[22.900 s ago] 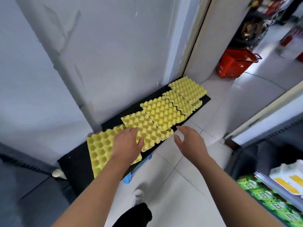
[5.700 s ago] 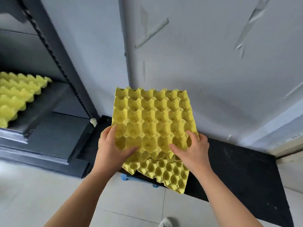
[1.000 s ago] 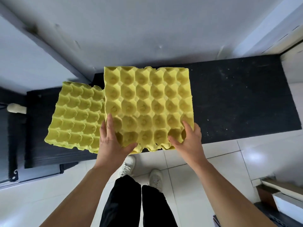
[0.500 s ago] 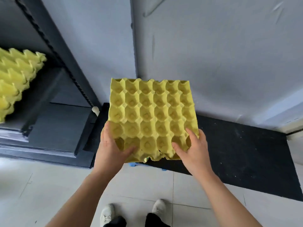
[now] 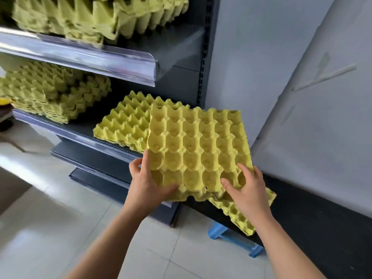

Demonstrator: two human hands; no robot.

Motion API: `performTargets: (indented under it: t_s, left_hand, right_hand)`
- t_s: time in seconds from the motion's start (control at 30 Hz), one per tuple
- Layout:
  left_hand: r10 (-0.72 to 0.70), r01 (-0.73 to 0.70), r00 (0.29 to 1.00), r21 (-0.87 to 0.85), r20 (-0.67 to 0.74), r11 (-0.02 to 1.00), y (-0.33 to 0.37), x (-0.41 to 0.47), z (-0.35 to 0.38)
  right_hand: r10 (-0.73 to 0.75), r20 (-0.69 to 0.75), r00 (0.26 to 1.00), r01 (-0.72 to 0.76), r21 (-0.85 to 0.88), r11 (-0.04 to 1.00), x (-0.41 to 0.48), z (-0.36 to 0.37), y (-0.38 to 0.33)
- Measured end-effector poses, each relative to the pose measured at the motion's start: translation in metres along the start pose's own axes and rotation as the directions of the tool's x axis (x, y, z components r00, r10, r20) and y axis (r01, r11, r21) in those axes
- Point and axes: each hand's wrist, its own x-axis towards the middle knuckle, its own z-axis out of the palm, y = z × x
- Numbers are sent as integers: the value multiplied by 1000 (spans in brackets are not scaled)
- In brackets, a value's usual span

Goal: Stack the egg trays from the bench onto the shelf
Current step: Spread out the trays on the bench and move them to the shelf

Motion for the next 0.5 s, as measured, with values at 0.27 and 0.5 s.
performTargets:
  t_s: [0.27,0.5]
  left_hand:
    - [67,-67,998,9,21,998,-63,59,-99]
    - [39,-39,999,-12,-2,999,-102,134,-145]
  right_hand:
    - [-47,28,998,47,-14,999,23,69,-101]
    - [-81,75,994,83,-20,996,64,120,-159]
